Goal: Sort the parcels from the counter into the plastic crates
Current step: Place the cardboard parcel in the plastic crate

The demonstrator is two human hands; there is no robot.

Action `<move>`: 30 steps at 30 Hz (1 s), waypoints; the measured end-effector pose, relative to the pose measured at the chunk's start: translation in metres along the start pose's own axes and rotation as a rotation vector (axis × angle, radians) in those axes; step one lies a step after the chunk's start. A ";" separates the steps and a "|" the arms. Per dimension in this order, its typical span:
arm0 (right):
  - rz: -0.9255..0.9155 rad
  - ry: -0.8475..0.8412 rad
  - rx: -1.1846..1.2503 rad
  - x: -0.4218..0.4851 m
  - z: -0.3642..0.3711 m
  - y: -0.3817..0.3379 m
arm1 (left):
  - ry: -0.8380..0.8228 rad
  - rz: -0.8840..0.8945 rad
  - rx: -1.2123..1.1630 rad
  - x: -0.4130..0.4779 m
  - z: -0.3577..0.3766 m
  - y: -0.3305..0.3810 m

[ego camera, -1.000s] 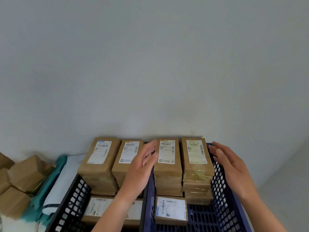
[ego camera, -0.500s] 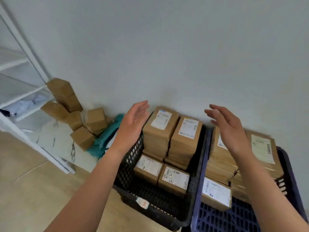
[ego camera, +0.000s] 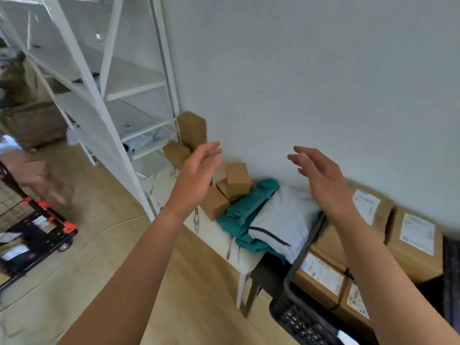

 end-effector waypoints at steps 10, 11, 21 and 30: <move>-0.023 -0.056 0.020 0.048 0.099 -0.027 | 0.060 -0.040 -0.044 0.036 -0.095 -0.030; -0.017 -0.059 0.022 0.055 0.106 -0.025 | 0.061 -0.053 -0.050 0.042 -0.099 -0.036; 0.100 -0.070 0.066 0.164 0.180 0.037 | 0.037 -0.149 0.048 0.141 -0.122 -0.105; 0.285 -0.147 0.040 0.274 0.263 0.108 | 0.024 -0.267 0.168 0.267 -0.141 -0.174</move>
Point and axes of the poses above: each hand's wrist, its own x-axis towards the middle knuckle, its own z-axis out of the palm, y = z × x, the point moved 4 cm from there along x, towards the middle knuckle, and after that the axes turned 9 degrees about -x, right-handed, at the moved point
